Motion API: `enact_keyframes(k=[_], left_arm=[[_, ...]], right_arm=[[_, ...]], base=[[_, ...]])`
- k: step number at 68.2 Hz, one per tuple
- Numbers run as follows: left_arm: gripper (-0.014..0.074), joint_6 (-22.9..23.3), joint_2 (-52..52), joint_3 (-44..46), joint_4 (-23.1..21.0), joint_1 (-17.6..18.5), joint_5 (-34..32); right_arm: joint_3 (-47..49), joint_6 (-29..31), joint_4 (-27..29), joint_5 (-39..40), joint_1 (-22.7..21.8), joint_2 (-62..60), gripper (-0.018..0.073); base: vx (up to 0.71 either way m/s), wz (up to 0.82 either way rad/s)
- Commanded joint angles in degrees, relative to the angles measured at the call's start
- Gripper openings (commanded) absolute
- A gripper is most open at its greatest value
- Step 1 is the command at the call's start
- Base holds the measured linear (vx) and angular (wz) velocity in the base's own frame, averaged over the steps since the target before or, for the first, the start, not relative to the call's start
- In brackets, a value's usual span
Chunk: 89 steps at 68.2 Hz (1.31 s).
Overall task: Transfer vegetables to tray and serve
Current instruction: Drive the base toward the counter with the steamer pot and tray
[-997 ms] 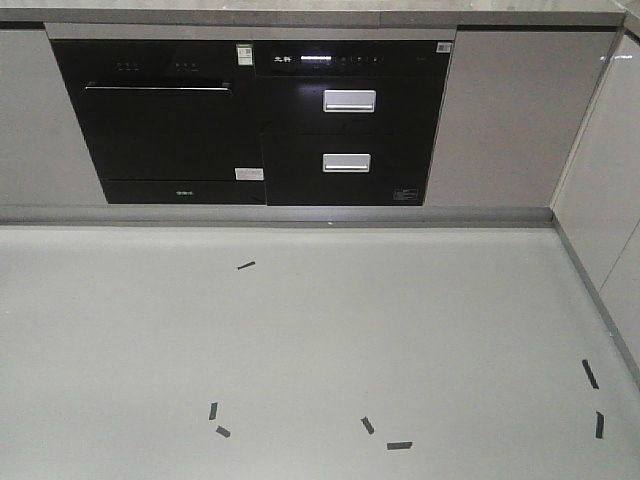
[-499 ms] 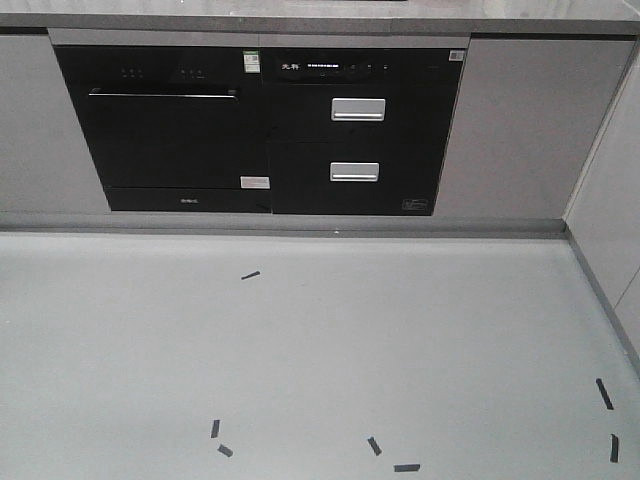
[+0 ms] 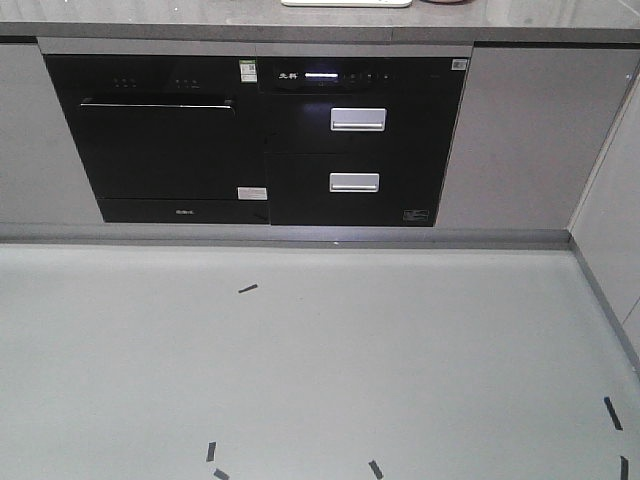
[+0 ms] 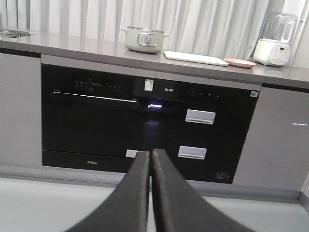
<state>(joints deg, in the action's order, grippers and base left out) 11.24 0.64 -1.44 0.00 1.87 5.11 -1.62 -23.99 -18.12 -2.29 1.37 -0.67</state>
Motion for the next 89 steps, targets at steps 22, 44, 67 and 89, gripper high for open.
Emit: enact_keyframes(k=[22,44,67,89], left_arm=[[-0.0006,0.6,0.8,-1.6,0.0,-0.2,-4.0],[-0.0006,0.6,0.8,-1.6,0.0,-0.2,-4.0],[-0.0006,0.6,0.8,-1.6,0.0,-0.2,-4.0],[-0.0006,0.6,0.8,-1.6,0.0,-0.2,-4.0]], right_arm=[[-0.9,0.3,-0.5,4.0,-0.3,-0.3,-0.0003],[-0.9,0.3,-0.5,4.0,-0.3,-0.3,-0.0003],[-0.9,0.3,-0.5,4.0,-0.3,-0.3,-0.0003],[-0.9,0.3,-0.5,4.0,-0.3,-0.3,-0.0003]], base=[[0.13,0.0],[0.14,0.02],[0.14,0.01],[0.15,-0.02]])
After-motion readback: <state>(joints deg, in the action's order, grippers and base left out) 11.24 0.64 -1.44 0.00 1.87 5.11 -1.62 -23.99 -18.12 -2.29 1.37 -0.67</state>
